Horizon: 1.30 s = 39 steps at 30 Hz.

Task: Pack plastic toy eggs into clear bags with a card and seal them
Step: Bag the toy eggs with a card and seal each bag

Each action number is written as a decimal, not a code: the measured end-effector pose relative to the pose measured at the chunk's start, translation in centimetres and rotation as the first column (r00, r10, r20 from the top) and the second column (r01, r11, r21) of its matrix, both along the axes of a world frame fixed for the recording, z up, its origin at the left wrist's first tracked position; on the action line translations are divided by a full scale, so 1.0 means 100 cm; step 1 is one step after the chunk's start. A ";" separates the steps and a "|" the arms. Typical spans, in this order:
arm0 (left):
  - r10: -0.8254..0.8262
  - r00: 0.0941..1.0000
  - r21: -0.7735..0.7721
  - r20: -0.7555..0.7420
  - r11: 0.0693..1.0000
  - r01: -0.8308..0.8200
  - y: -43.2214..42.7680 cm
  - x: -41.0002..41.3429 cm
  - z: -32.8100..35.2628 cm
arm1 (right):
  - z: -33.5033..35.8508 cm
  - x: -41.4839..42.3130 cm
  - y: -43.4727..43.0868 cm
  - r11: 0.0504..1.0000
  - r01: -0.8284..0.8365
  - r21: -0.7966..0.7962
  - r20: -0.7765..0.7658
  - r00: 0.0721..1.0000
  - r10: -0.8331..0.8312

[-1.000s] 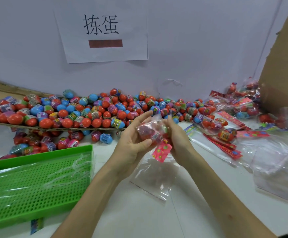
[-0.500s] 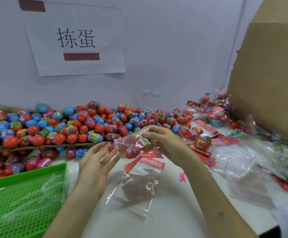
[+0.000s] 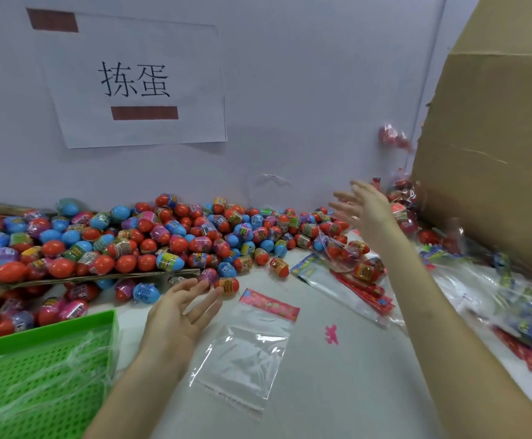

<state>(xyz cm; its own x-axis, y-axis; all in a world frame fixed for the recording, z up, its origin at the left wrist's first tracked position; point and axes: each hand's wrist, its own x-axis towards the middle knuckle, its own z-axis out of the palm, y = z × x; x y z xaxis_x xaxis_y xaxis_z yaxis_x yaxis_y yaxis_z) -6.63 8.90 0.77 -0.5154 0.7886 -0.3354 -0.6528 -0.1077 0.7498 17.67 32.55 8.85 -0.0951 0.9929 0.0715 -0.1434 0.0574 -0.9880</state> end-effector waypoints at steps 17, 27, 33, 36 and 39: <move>-0.394 0.390 -0.287 -0.833 0.908 0.304 0.000 0.022 -0.011 | -0.050 -0.043 -0.036 0.899 -0.356 0.253 0.805 0.594 0.008; -0.430 -0.022 -0.430 -0.903 0.903 0.010 -0.005 0.014 -0.017 | -0.075 -0.076 -0.092 0.827 -0.468 0.310 0.856 0.516 -0.029; -0.382 0.097 -0.380 -0.919 0.924 0.047 -0.004 0.010 -0.021 | -0.095 -0.088 -0.112 0.744 -0.649 0.163 0.976 0.218 -0.023; -0.410 0.018 -0.410 -0.912 0.911 -0.044 -0.004 0.006 -0.021 | -0.099 -0.086 -0.119 0.736 -0.632 0.244 0.945 0.325 -0.035; -0.440 0.049 -0.442 -0.897 0.894 -0.076 -0.004 0.003 -0.019 | -0.099 -0.082 -0.124 0.761 -0.586 0.280 0.852 0.516 0.084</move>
<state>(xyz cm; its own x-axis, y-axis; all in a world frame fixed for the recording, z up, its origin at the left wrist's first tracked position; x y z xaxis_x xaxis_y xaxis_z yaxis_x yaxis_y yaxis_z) -6.31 8.51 -1.12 -0.4191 0.9012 0.1103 0.7233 0.2580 0.6406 9.43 20.14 -1.08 -0.6754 0.7012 0.2285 0.5095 0.6676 -0.5429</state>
